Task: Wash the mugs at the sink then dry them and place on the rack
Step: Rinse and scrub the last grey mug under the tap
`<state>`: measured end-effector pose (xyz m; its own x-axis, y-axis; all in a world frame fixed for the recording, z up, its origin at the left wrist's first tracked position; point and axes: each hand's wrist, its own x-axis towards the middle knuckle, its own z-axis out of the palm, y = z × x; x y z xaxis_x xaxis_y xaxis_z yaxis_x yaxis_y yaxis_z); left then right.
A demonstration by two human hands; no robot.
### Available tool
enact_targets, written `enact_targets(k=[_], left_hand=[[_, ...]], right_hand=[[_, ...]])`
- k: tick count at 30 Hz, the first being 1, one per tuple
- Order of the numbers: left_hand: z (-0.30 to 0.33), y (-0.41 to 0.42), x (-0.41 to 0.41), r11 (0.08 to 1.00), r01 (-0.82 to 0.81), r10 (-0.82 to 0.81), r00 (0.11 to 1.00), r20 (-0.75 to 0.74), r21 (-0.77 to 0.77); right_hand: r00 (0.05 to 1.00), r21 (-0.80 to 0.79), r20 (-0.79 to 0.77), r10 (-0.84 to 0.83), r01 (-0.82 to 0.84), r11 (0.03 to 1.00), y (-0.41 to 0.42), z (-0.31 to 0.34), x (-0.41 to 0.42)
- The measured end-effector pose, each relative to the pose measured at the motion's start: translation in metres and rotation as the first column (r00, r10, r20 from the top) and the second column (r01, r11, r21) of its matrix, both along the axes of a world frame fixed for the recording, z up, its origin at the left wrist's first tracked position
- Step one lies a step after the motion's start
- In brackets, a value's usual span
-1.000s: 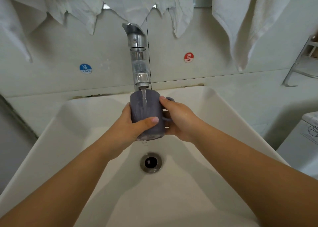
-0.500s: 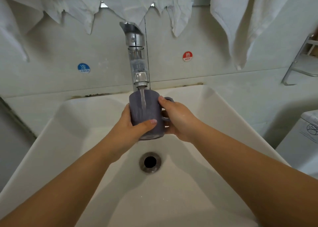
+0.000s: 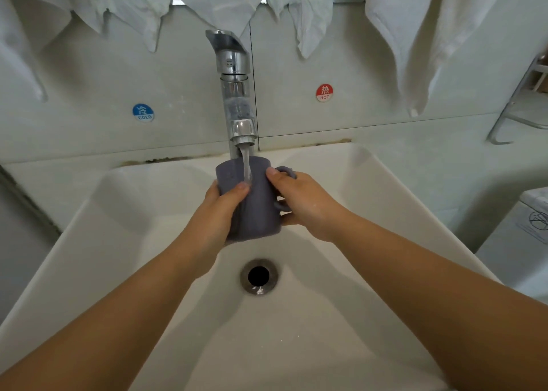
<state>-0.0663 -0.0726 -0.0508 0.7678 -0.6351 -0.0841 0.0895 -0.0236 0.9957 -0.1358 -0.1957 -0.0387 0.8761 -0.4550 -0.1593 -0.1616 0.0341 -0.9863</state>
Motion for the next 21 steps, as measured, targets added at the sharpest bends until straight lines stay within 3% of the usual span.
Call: enact_targets(k=[4,11,15,18,21], left_hand=[[0.000,-0.002,-0.003,0.985,-0.168,0.161,0.974,0.156,0.033],[0.001,-0.004,-0.002,0.960,-0.260,0.239,0.954,0.184,0.104],[0.002,-0.002,-0.001,0.991,-0.091,0.080,0.990,0.112,0.098],[0.005,0.005,0.003,0.994,0.097,-0.102,0.990,0.095,0.056],[0.008,0.008,0.003,0.985,0.170,-0.173,0.979,0.109,0.032]], right_hand=[[0.998,-0.048,0.048,-0.043,0.046,0.998,0.014,-0.003,0.003],[0.994,-0.140,0.068,-0.086,0.095,0.986,0.022,-0.009,0.007],[0.998,0.053,0.017,-0.061,0.060,0.997,0.008,-0.004,0.003],[0.999,0.117,0.014,-0.040,0.038,0.992,-0.005,-0.001,0.001],[0.999,0.193,0.042,-0.009,0.001,0.981,-0.012,0.002,-0.001]])
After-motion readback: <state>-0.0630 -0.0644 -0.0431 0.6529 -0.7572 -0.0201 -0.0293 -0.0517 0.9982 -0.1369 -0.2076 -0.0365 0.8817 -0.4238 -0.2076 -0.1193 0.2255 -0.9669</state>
